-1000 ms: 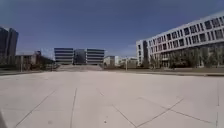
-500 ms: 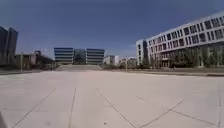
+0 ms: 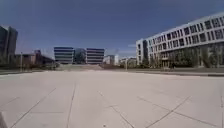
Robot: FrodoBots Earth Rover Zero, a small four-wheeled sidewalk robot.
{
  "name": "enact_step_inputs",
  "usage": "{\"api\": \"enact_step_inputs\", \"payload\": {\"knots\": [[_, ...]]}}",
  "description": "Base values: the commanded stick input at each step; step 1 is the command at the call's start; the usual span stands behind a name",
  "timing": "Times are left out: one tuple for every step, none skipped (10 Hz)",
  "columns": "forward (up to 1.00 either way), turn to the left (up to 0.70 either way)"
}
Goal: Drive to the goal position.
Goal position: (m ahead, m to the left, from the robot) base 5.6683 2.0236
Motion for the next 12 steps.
{"api": "enact_step_inputs", "payload": {"knots": [[0.09,-0.05],[0.09,-0.05],[0.09,-0.05],[0.09,-0.05],[0.09,-0.05],[0.09,-0.05],[0.09,-0.05],[0.09,-0.05],[0.09,-0.05],[0.09,-0.05],[0.09,-0.05],[0.09,-0.05]]}}
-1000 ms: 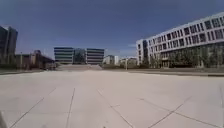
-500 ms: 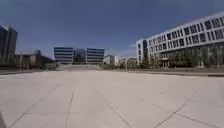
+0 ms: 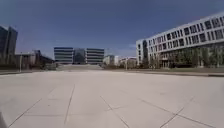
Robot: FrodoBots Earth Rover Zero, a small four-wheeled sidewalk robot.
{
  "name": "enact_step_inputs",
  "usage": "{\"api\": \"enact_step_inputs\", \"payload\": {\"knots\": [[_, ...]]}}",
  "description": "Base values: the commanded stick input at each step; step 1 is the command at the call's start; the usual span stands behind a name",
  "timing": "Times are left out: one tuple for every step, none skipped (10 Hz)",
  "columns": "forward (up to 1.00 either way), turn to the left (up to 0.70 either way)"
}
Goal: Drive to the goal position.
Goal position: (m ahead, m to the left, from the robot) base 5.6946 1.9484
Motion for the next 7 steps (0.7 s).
{"api": "enact_step_inputs", "payload": {"knots": [[0.09,-0.05],[0.09,-0.05],[0.09,-0.05],[0.09,-0.05],[0.09,-0.05],[0.09,-0.05],[0.09,-0.05]]}}
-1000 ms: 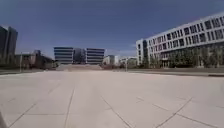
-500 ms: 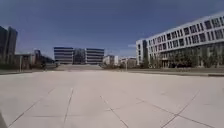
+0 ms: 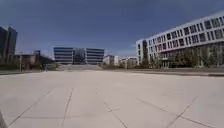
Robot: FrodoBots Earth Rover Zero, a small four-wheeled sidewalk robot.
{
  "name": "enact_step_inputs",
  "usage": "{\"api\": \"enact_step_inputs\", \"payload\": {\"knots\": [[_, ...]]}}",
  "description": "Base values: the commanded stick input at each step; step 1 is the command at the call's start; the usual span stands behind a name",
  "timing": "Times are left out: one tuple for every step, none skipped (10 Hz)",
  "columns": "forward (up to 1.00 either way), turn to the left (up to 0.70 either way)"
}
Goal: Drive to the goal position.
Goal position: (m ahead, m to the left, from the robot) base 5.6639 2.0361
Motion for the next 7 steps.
{"api": "enact_step_inputs", "payload": {"knots": [[0.09,-0.05],[0.09,-0.05],[0.09,-0.05],[0.09,-0.05],[0.09,-0.05],[0.09,-0.05],[0.09,-0.05]]}}
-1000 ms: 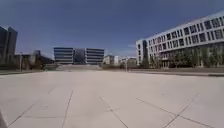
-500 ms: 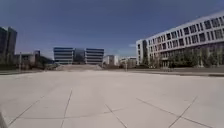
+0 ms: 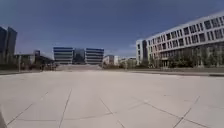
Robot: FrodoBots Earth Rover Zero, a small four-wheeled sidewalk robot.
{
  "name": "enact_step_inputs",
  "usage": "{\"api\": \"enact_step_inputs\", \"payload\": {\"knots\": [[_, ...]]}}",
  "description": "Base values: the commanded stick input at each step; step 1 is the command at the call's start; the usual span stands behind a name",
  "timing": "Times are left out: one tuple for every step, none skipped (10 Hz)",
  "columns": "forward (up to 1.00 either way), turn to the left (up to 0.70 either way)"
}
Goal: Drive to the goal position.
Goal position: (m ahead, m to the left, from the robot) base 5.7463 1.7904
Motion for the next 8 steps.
{"api": "enact_step_inputs", "payload": {"knots": [[0.09,-0.05],[0.09,-0.05],[0.09,-0.05],[0.09,-0.05],[0.09,-0.05],[0.09,-0.05],[0.09,-0.05],[0.09,-0.05]]}}
